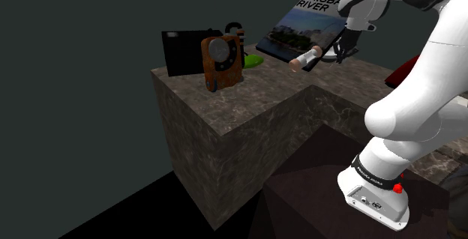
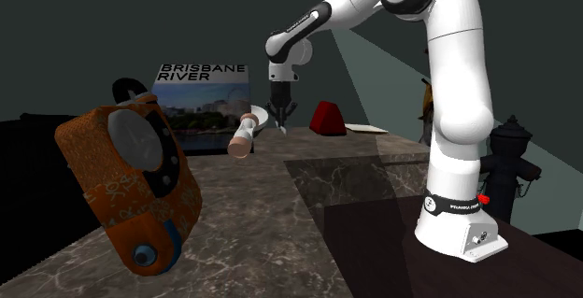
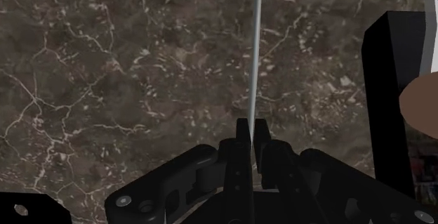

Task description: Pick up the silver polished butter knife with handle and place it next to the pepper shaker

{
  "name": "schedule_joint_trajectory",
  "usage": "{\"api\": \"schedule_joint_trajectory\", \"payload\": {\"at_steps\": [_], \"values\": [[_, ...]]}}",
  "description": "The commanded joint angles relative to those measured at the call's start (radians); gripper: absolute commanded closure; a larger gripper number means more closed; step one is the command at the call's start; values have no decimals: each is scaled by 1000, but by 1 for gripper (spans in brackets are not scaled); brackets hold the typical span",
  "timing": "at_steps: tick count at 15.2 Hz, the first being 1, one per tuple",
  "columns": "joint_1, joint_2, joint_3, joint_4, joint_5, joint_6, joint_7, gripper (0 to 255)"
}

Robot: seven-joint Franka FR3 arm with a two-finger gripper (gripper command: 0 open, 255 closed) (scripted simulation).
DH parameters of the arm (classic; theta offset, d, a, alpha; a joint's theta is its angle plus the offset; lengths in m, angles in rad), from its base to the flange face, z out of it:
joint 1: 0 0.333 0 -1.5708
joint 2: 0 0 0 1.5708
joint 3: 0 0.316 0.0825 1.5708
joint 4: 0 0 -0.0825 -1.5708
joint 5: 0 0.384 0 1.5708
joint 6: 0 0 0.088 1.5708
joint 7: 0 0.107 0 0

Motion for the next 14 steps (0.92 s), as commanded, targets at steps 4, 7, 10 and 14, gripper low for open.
{"api": "schedule_joint_trajectory", "payload": {"at_steps": [4, 7, 10, 14], "values": [[-2, 23, 1, -39, 9, 62, -10, 255], [-3, 40, 2, -59, 15, 98, -15, 255], [-4, 45, 3, -64, 17, 108, -16, 255], [-4, 45, 3, -64, 17, 108, -16, 255]]}}
